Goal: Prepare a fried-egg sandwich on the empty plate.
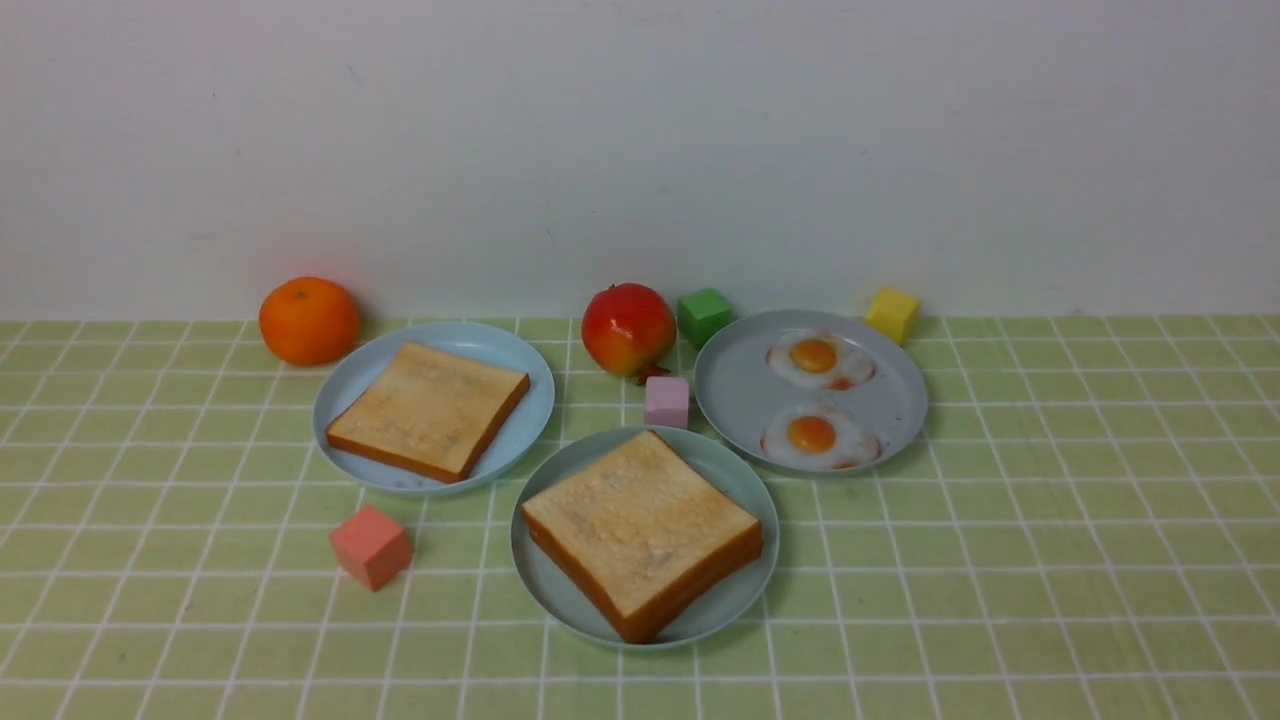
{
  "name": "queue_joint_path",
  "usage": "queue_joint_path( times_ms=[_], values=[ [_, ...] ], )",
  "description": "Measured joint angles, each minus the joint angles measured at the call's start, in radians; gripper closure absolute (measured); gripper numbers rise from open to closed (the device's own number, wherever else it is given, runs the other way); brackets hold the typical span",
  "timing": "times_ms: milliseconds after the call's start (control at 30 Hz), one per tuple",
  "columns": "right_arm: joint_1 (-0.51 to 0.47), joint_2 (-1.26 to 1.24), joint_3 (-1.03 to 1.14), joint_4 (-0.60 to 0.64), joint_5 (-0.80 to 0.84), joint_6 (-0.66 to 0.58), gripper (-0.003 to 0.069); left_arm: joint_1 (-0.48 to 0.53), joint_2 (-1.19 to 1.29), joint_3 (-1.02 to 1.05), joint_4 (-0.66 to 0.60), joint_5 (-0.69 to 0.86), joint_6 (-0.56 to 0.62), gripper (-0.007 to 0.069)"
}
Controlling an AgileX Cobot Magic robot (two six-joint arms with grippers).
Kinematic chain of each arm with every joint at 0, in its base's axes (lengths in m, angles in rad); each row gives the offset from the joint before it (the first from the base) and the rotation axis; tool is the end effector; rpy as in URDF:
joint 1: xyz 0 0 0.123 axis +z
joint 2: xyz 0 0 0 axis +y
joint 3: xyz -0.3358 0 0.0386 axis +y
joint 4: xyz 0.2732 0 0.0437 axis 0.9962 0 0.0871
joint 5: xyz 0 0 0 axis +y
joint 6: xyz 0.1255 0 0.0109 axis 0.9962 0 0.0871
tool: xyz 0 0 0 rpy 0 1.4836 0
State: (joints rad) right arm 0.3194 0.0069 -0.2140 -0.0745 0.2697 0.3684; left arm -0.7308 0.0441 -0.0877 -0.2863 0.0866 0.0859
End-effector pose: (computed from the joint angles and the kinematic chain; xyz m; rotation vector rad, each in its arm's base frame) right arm 0.0471 0.0129 0.2660 -0.0019 1.5646 0.4716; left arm 0.0449 -0.0444 0.2379 0.4322 1.5114 -0.7566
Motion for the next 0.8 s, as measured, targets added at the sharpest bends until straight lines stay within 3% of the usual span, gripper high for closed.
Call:
queue_joint_path(
  times_ms=[200,433,700,800],
  values=[
    [0.000,0.001,0.212,-0.003,-0.215,0.000,0.0655,0.000,0.000,0.000,0.000,0.001,0.000,0.0638],
    [-0.002,0.001,0.241,-0.047,-0.085,-0.010,0.0652,0.000,0.000,0.000,0.000,0.001,0.000,0.0638],
    [-0.200,-0.016,0.241,-0.074,-0.025,-0.030,0.0671,0.000,0.000,0.001,0.000,0.001,0.000,0.0636],
    [-0.215,-0.017,0.241,-0.075,-0.005,-0.031,0.0671,0.000,0.000,0.001,0.000,0.001,0.000,0.0636]
  ],
)
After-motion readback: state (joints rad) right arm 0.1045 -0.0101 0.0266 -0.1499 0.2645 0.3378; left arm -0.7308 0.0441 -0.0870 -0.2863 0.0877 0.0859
